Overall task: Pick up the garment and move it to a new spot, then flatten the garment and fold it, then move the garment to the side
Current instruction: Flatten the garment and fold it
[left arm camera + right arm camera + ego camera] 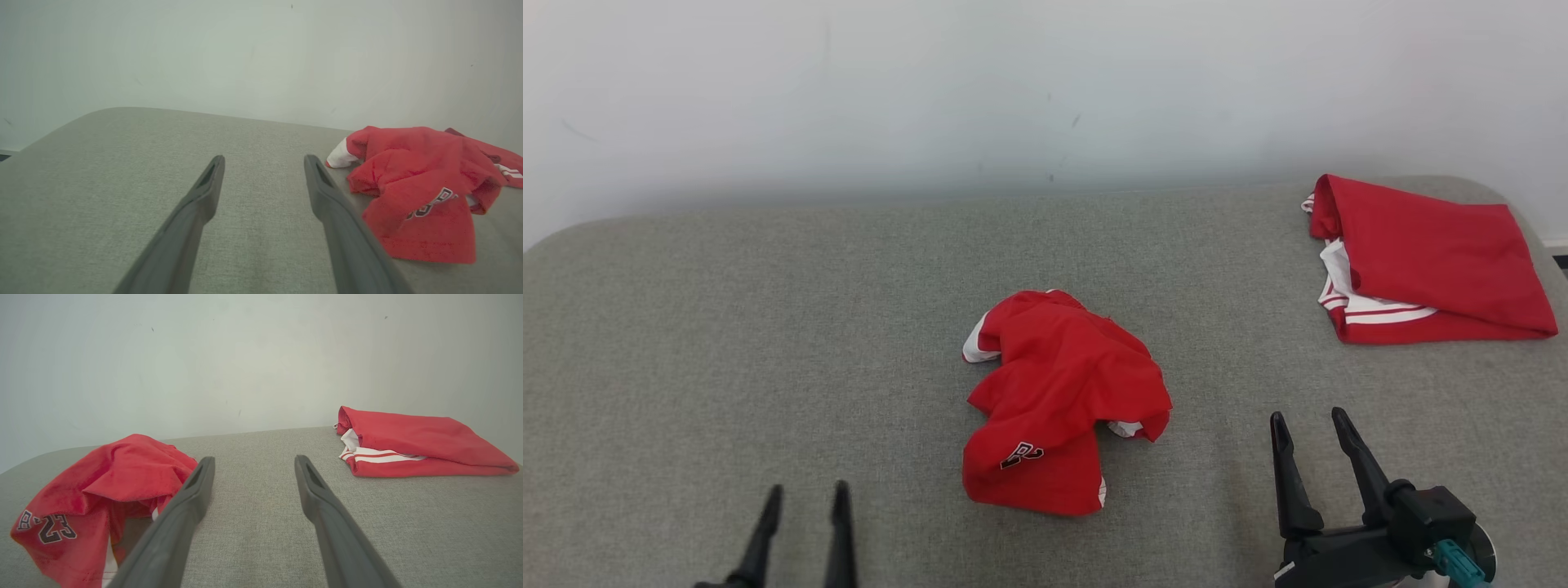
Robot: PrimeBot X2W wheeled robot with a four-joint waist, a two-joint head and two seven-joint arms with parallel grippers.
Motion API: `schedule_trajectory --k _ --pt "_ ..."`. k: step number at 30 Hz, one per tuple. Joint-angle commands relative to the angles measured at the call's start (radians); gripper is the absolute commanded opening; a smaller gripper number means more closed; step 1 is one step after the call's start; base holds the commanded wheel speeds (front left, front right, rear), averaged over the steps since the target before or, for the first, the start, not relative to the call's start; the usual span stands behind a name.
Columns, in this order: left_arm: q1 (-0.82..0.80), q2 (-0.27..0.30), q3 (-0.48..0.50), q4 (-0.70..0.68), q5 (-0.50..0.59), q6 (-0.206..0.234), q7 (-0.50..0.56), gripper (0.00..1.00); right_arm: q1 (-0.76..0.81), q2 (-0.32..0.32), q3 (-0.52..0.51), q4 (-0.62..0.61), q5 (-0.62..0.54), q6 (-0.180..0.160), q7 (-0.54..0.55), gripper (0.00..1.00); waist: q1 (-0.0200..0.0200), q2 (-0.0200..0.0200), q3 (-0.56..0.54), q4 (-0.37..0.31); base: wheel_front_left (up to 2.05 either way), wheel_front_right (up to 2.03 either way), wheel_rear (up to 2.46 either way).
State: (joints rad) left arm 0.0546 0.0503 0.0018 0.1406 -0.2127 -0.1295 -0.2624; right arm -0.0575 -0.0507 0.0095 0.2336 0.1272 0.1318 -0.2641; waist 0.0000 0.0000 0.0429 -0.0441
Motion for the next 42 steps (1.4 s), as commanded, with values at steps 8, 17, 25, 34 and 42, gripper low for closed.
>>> schedule_trajectory --k 8,17,25,34,42 --pt "-0.055 0.011 -0.240 0.074 -0.027 0.000 -0.002 1.00 -0.009 0.001 0.013 0.004 0.011 -0.002 -0.001 1.00 0.0000 0.0000 0.013 -0.024 0.00 0.00 0.00" --pt "-0.175 0.029 -0.445 0.183 -0.053 0.000 -0.002 1.00 -0.039 0.001 0.024 -0.001 0.025 -0.002 -0.001 1.00 0.0000 0.0000 0.068 -0.110 0.00 0.00 0.00" --pt "-0.276 0.032 -0.476 0.334 0.028 0.005 -0.002 1.00 -0.050 0.001 0.015 -0.003 0.033 -0.002 -0.001 1.00 0.0000 0.0000 0.104 -0.178 0.00 0.00 0.00" --pt "-0.372 0.010 -0.478 0.514 0.059 0.041 -0.002 0.50 -0.058 0.001 0.023 -0.005 0.037 -0.002 -0.001 1.00 0.0000 0.0000 0.111 -0.201 0.00 0.00 0.00" --pt "-0.369 0.003 -0.447 0.472 0.018 0.030 -0.002 0.00 -0.038 0.001 -0.004 -0.009 0.031 -0.002 -0.001 1.00 0.0000 0.0000 0.096 -0.157 0.00 0.00 0.00"
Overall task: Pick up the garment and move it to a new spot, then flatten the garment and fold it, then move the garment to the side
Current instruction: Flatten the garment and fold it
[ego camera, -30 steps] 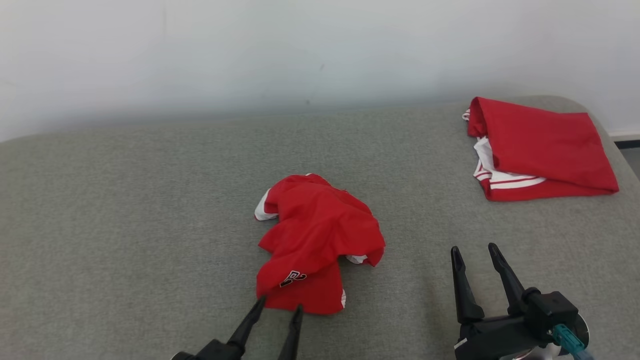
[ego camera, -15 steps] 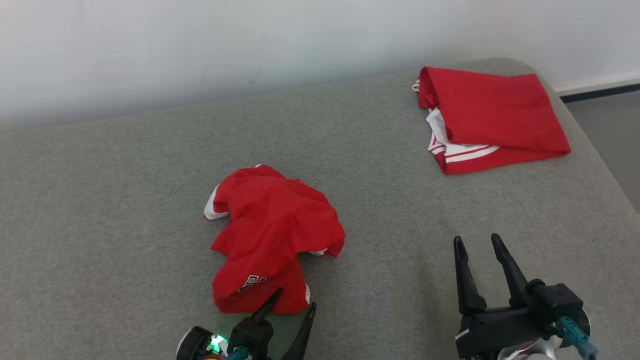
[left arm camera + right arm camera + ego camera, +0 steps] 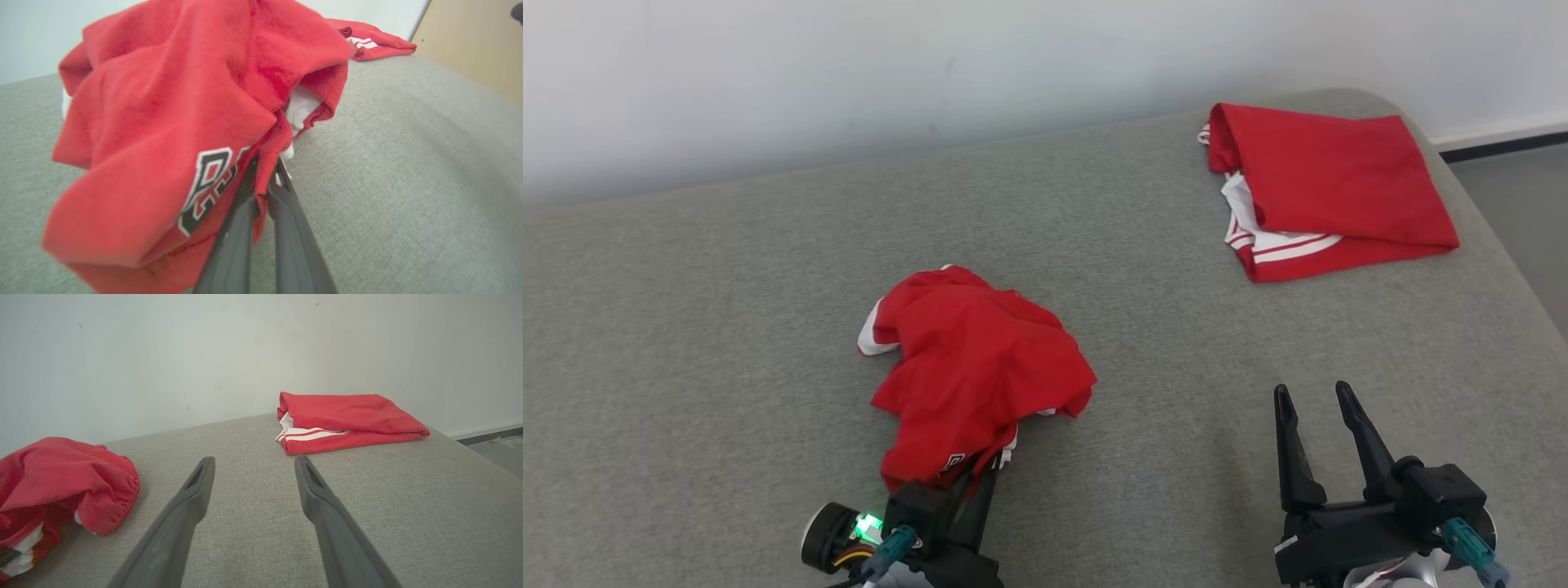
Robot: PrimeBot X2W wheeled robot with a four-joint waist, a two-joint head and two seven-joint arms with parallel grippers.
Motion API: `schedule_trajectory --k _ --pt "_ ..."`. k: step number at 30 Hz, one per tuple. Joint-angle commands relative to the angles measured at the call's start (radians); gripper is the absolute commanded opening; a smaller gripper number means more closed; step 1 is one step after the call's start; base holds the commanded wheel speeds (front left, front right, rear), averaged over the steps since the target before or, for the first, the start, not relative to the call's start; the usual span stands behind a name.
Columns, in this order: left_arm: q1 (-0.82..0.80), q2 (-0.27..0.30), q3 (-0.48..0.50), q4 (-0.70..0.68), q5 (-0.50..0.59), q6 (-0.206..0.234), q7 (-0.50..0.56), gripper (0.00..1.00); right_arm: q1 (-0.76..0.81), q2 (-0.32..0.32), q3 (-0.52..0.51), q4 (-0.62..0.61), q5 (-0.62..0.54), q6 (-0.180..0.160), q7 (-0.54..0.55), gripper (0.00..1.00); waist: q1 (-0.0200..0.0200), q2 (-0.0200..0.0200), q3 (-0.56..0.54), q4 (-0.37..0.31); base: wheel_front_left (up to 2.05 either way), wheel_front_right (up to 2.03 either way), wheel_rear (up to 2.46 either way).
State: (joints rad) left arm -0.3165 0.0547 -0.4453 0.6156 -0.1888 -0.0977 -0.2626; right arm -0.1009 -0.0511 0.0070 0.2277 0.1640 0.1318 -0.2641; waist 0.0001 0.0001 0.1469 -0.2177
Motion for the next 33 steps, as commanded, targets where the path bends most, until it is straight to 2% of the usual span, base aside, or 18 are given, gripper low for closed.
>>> schedule_trajectory --k 1,7,14,21,26,27,28,33 --pt "0.012 -0.002 0.009 -0.021 -0.014 -0.006 -0.002 0.00 0.009 0.001 -0.002 -0.002 -0.005 -0.002 -0.001 1.00 -0.0001 -0.0001 -0.012 0.029 0.00 0.00 0.00" --pt "0.071 0.038 0.051 -0.157 -0.018 -0.016 -0.002 0.00 0.025 0.001 -0.016 0.005 0.006 -0.002 -0.001 1.00 -0.0001 -0.0001 -0.042 0.123 0.00 0.00 0.00" --pt "0.175 0.134 0.079 -0.274 -0.004 -0.022 -0.002 0.00 0.040 0.001 -0.007 0.009 0.017 -0.002 -0.001 1.00 -0.0001 -0.0001 -0.071 0.210 0.00 0.00 0.00" --pt "0.281 0.216 0.104 -0.308 -0.021 -0.011 0.003 0.00 0.036 0.001 -0.005 0.011 0.020 -0.002 -0.001 1.00 -0.0001 -0.0001 -0.065 0.236 0.00 0.00 0.00" --pt "0.322 0.217 0.109 -0.262 -0.046 -0.012 0.001 0.00 0.043 0.001 -0.008 0.018 0.019 -0.002 -0.001 1.00 -0.0001 -0.0001 -0.065 0.233 0.00 0.00 0.00" --pt "0.322 0.201 0.110 -0.251 -0.058 -0.013 0.000 0.60 0.041 0.001 -0.011 0.021 0.016 -0.002 -0.001 1.00 -0.0001 -0.0001 -0.069 0.233 0.00 0.00 0.00" --pt "0.320 0.192 0.112 -0.251 -0.065 -0.013 -0.001 1.00 0.041 0.001 -0.014 0.022 0.015 -0.002 -0.001 1.00 -0.0001 -0.0001 -0.071 0.233 0.00 0.00 0.00" --pt "0.308 0.166 0.151 -0.338 -0.075 -0.008 -0.003 1.00 0.048 0.001 -0.024 0.022 0.012 -0.002 -0.001 1.00 -0.0001 -0.0001 -0.082 0.238 0.00 0.00 0.00"
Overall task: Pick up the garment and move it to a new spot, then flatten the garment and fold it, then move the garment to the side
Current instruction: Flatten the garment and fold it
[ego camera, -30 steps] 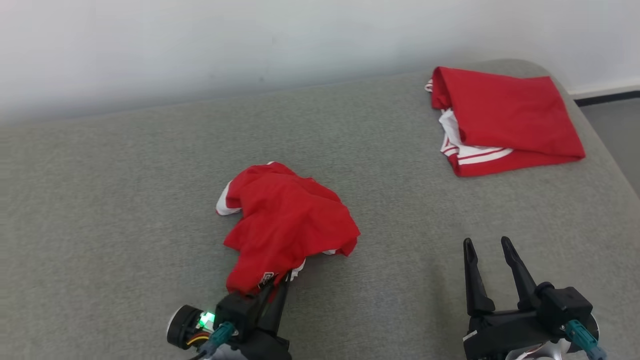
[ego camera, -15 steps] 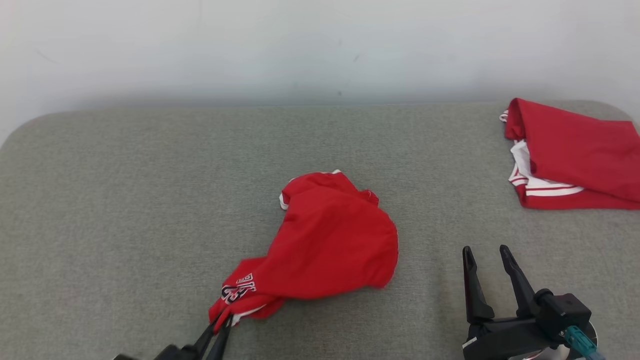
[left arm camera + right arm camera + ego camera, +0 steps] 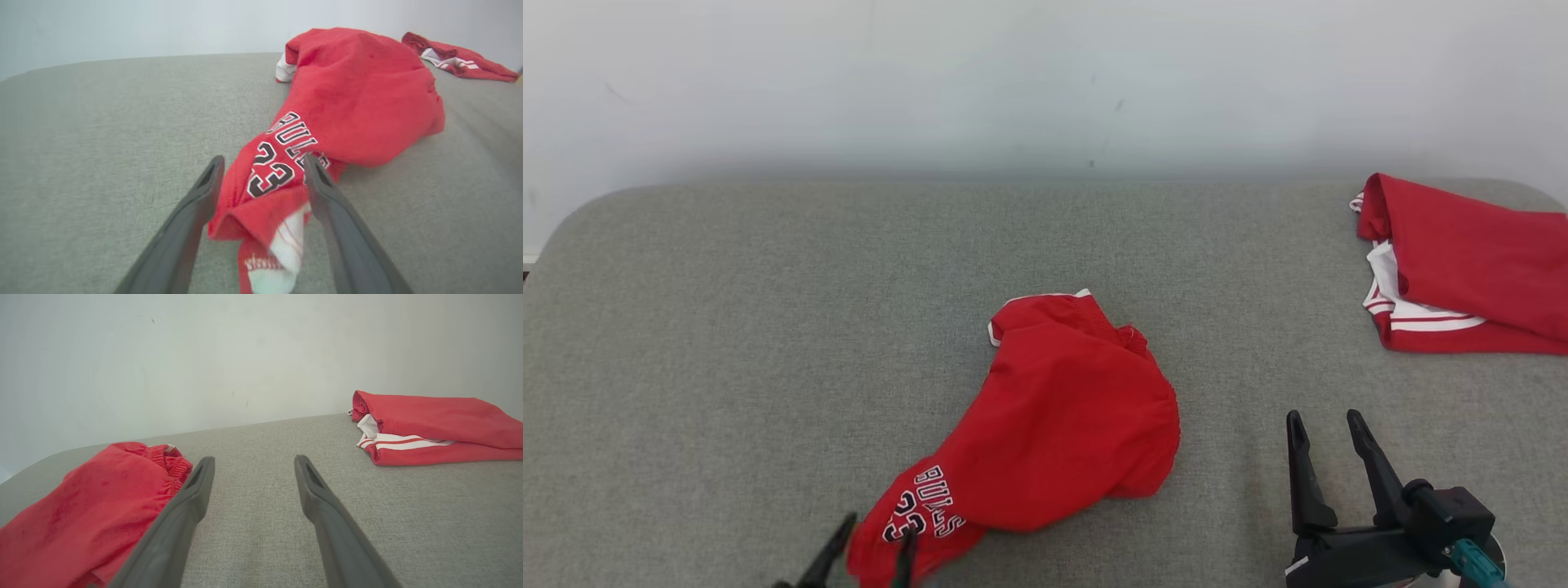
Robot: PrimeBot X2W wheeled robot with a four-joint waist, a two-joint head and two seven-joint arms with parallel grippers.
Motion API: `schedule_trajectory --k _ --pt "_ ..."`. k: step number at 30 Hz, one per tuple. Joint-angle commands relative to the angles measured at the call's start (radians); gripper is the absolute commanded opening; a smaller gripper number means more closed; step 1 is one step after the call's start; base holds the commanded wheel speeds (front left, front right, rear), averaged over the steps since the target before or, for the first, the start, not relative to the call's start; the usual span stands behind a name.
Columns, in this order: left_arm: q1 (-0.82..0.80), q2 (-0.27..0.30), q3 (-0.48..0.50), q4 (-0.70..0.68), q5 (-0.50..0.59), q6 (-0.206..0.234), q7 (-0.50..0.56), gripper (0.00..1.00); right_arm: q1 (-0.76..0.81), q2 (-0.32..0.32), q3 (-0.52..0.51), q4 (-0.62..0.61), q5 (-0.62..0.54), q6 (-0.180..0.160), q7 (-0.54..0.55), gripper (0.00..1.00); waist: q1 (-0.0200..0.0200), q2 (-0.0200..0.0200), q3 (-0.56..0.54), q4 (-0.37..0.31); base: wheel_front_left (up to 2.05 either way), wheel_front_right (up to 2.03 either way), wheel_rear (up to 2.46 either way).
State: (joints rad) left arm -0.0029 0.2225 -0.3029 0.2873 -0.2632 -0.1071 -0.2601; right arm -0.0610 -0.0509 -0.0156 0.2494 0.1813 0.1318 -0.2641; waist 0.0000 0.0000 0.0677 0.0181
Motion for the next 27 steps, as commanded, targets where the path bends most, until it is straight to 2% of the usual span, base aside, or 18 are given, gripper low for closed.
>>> schedule_trajectory --k 1,4,9,16,20,27 --pt "-0.002 -0.005 0.018 -0.035 0.000 0.004 -0.004 1.00 0.008 0.001 -0.002 0.000 -0.005 -0.002 -0.001 1.00 0.0000 0.0000 -0.004 0.004 0.00 0.00 0.00" --pt "0.007 -0.006 0.053 -0.101 0.010 0.009 -0.004 1.00 0.012 0.001 -0.001 0.000 -0.004 -0.002 -0.001 1.00 0.0000 0.0000 -0.009 0.007 0.00 0.00 0.00" --pt "0.015 -0.014 0.098 -0.136 0.017 0.016 -0.004 1.00 0.011 0.001 0.004 0.006 -0.005 -0.002 -0.001 1.00 0.0000 0.0000 -0.015 0.006 0.00 0.00 0.00" --pt "0.028 -0.065 0.210 -0.145 0.015 0.036 -0.004 1.00 0.018 0.001 0.005 0.013 -0.009 -0.002 -0.001 1.00 0.0000 0.0000 -0.026 -0.005 0.00 0.00 0.00" --pt "0.041 -0.103 0.279 -0.123 0.020 0.030 -0.004 1.00 0.024 0.001 0.013 0.023 -0.008 -0.002 -0.001 1.00 0.0000 0.0000 -0.031 -0.007 0.00 0.00 0.00" --pt "0.044 -0.144 0.331 -0.082 0.046 0.003 -0.004 1.00 0.009 0.001 0.077 0.065 -0.017 -0.002 -0.001 1.00 0.0000 0.0000 -0.035 0.006 0.00 0.00 0.00"
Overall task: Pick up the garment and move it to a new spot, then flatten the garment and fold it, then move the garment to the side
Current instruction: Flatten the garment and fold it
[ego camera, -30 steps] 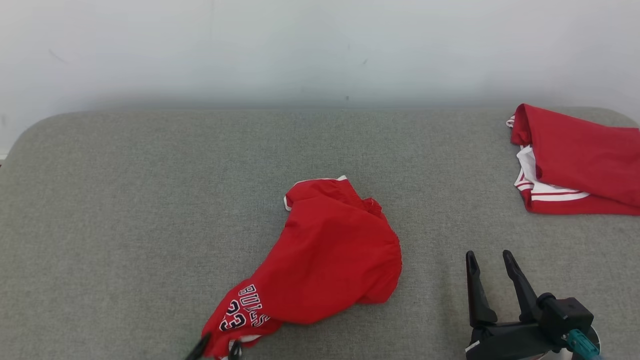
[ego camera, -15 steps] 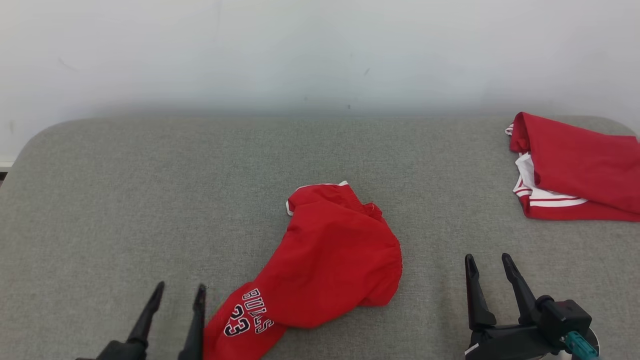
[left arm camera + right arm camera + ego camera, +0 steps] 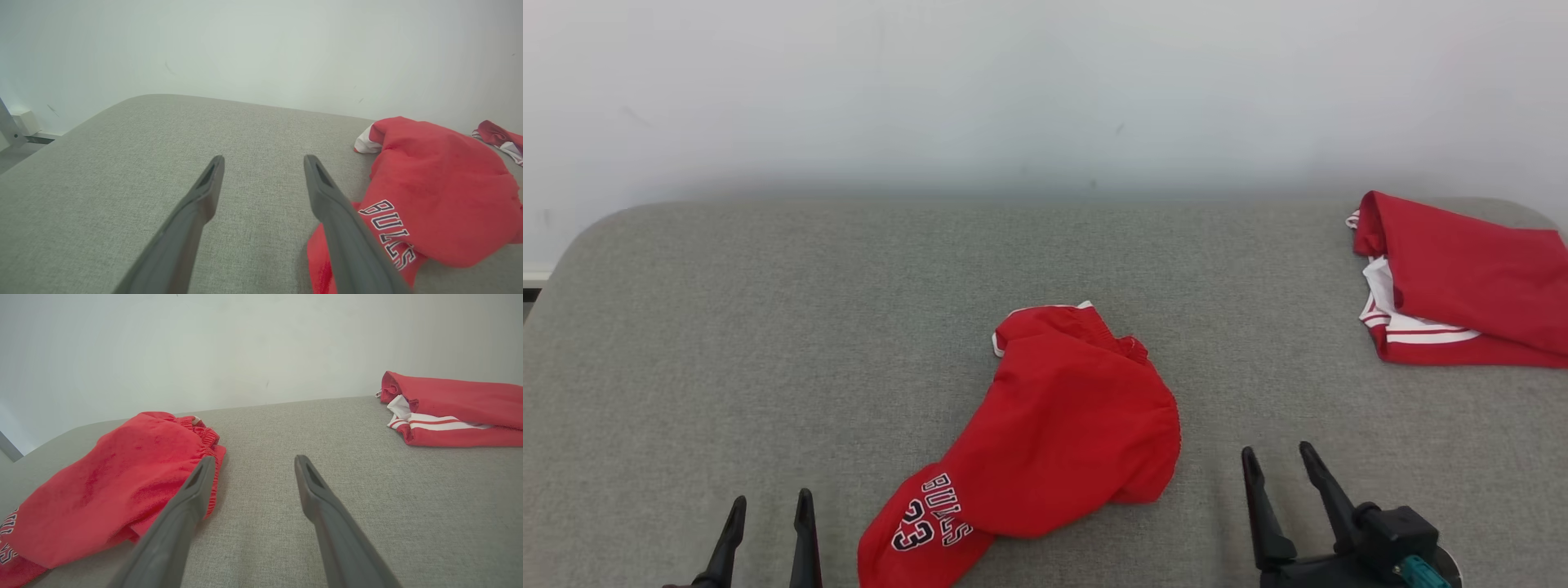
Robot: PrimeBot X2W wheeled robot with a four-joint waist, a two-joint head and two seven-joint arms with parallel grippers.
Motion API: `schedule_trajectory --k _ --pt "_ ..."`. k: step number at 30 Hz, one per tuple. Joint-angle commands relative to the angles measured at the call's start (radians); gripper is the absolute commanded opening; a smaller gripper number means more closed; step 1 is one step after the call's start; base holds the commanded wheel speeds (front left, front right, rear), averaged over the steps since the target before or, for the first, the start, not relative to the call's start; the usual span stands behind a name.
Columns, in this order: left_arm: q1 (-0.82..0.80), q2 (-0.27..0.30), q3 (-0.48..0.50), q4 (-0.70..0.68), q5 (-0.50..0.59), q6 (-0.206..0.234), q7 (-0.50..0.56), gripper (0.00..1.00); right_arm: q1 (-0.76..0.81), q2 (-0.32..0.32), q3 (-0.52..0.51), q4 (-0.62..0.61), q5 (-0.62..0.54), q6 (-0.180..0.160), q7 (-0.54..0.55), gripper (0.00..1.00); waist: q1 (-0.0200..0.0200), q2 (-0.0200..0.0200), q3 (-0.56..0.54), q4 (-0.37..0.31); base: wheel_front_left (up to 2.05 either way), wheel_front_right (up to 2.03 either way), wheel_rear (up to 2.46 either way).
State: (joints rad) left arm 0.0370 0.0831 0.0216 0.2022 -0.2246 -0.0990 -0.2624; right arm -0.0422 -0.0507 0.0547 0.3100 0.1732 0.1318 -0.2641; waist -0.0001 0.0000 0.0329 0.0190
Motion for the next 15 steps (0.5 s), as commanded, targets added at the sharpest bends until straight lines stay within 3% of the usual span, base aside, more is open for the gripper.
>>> schedule_trajectory --k 1,8,15 --pt "0.002 -0.008 0.011 0.006 0.011 -0.008 -0.002 1.00 -0.016 0.001 0.016 0.011 -0.011 -0.002 -0.001 1.00 0.0001 0.0000 -0.001 0.009 0.00 0.00 0.00" --pt "-0.021 -0.026 0.022 0.017 0.029 -0.024 -0.002 1.00 -0.094 -0.006 0.069 0.119 -0.044 -0.002 -0.001 1.00 0.0001 0.0000 0.003 0.047 0.00 0.00 0.00" --pt "-0.046 -0.032 0.020 0.025 0.028 -0.029 -0.002 1.00 -0.234 -0.039 0.125 0.324 -0.028 -0.002 -0.001 1.00 0.0001 0.0000 0.029 0.095 0.00 0.00 0.00"
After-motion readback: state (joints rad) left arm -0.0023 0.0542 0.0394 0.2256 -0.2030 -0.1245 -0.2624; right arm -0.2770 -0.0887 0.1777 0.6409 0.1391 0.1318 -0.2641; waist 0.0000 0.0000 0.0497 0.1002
